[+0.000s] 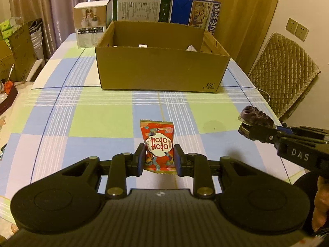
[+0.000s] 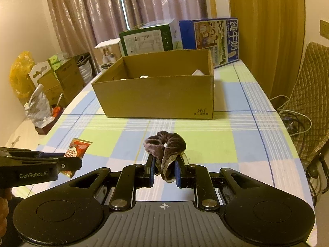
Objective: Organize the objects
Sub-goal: 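Lift the candy packet and scrunchie up over the cardboard box with both tools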
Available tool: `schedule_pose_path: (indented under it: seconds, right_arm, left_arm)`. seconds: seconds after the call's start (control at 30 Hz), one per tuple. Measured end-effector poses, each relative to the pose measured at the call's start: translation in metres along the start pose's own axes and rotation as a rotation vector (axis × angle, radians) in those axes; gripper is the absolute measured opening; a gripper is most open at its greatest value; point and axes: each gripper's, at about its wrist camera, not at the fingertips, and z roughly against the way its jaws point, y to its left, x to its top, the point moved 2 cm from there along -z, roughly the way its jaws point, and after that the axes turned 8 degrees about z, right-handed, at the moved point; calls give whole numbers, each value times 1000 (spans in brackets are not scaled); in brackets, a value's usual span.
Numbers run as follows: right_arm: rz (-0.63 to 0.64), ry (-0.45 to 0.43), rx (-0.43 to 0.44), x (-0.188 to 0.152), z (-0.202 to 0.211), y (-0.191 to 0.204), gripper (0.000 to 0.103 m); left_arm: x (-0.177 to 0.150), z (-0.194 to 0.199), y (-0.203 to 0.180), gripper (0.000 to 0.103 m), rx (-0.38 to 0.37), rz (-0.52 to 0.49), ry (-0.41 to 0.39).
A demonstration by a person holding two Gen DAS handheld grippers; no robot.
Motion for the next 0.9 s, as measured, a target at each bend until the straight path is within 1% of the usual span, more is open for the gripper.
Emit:
schedule_pose_path:
  seconds: [0.3, 0.9]
  right_arm:
    - [0, -11, 10, 2, 12, 5, 16]
    - [-8, -4, 13, 1, 12, 1, 16]
  left_arm:
    - [-1, 15, -3, 24, -8, -9, -16]
    - [0, 15, -6, 24, -22, -9, -12]
